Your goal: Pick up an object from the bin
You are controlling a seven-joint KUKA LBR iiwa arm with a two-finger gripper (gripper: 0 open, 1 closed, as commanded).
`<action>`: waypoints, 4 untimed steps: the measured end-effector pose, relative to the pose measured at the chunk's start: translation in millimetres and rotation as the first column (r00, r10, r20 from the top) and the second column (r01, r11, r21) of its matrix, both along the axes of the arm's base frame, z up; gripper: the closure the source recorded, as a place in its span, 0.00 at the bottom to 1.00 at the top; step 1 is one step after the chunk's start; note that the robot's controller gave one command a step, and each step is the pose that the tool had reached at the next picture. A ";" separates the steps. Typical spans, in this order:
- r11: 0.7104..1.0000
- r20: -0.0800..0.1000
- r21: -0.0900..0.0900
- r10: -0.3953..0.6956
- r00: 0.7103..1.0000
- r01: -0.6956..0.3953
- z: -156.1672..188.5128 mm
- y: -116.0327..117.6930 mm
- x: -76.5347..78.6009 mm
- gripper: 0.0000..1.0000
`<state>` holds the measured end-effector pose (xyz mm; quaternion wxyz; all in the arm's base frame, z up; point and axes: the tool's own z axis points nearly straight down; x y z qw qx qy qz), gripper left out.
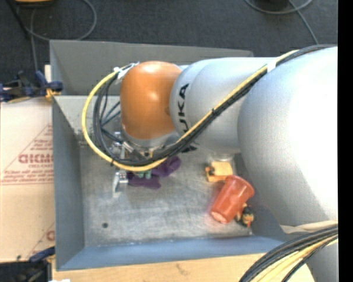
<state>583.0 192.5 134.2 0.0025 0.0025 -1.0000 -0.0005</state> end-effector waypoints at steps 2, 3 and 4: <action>1.000 0.009 0.000 0.023 1.000 -0.023 12.7 -52.7 40.5 0.00; 0.999 0.004 -0.004 0.052 0.999 -0.052 62.4 -78.5 56.5 0.00; 0.999 0.022 0.002 0.052 0.998 -0.052 43.7 -71.9 52.2 0.00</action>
Offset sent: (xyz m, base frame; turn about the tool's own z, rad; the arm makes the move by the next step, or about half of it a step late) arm 0.0527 -0.0728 0.0140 -0.0257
